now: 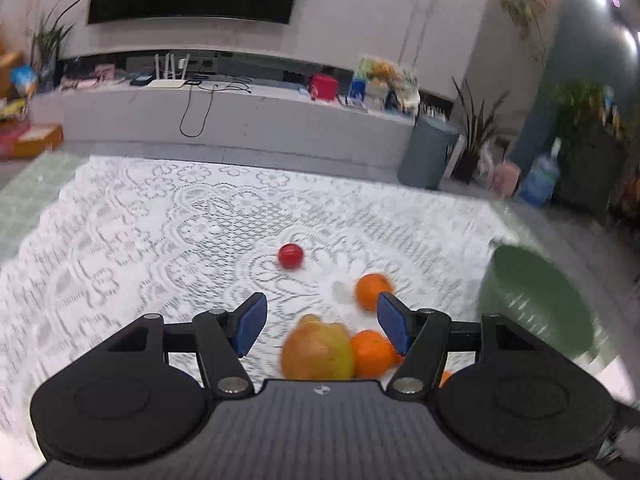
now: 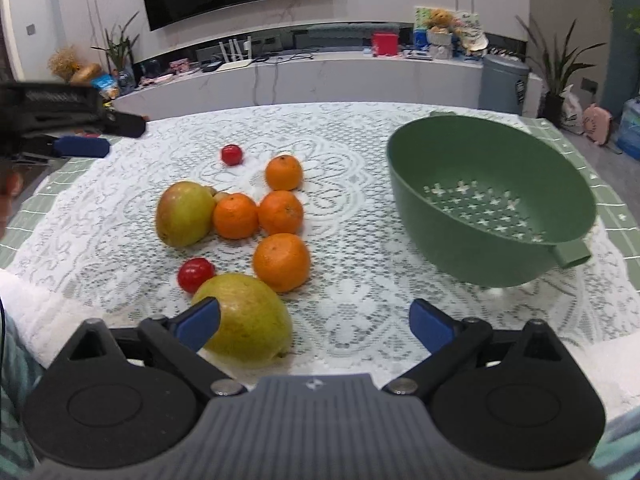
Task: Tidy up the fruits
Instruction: 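Grasp the red-green mango with the left gripper while the right gripper grasps the yellow-green pear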
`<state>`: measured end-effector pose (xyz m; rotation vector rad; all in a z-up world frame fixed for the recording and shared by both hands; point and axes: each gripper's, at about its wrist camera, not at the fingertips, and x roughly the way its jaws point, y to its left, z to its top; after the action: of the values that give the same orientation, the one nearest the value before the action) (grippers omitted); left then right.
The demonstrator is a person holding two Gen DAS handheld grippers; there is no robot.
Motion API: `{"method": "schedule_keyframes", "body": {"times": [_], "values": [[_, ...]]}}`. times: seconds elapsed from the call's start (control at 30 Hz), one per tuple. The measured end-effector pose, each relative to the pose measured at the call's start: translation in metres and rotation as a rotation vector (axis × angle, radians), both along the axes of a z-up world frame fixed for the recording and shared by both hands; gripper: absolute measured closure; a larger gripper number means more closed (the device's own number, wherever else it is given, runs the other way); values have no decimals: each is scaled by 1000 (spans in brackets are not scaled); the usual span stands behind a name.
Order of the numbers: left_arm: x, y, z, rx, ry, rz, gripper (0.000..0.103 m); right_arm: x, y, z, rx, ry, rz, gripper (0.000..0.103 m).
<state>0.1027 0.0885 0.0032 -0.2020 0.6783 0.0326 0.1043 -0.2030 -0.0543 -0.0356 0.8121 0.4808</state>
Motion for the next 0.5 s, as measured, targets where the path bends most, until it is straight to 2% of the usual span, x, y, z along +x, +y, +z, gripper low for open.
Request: {"method": "schedule_keyframes", "body": {"times": [0.1, 0.27, 0.5], "values": [[8, -1, -9, 57, 35, -49, 29, 1, 5, -2, 22, 9, 27, 12], [11, -10, -29, 99, 88, -157, 29, 4, 15, -7, 29, 39, 66, 18], [13, -22, -55, 197, 94, -220, 28, 4, 25, -13, 47, 58, 108, 21]]}}
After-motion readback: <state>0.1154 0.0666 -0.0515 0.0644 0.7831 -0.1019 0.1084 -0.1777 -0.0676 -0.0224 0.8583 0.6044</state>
